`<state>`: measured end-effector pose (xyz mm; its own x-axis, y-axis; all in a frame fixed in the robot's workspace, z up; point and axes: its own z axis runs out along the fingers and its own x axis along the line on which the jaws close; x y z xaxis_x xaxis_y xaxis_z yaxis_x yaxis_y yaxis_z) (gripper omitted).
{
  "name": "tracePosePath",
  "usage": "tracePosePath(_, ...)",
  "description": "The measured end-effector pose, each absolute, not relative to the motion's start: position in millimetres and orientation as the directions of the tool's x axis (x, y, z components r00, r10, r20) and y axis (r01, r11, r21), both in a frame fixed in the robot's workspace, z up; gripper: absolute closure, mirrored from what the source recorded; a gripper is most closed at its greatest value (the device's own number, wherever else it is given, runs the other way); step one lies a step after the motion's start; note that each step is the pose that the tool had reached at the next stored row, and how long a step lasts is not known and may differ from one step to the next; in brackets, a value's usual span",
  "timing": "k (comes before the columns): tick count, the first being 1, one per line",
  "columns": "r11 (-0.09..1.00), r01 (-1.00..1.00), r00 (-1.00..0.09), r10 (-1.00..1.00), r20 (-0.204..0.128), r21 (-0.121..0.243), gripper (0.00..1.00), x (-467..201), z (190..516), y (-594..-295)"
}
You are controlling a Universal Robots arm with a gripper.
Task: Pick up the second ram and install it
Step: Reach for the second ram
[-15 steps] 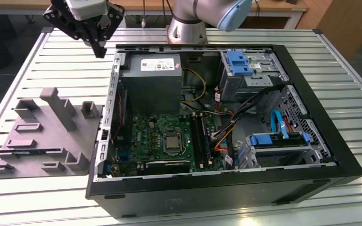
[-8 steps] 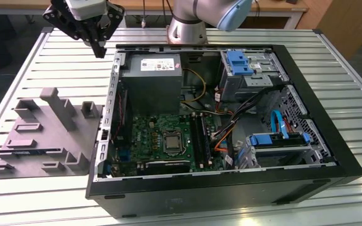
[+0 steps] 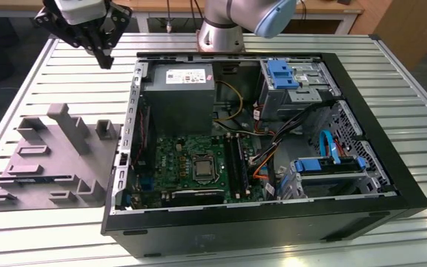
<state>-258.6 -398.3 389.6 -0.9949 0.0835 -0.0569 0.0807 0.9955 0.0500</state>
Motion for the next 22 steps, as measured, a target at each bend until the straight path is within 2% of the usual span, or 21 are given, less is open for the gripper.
tracePosePath(12,0.995,0.08,-0.994,0.084,-0.07,0.051,0.89,-301,385,-400)
tracePosePath(22,0.995,0.08,-0.994,0.084,-0.074,0.053,0.89,-320,382,-415)
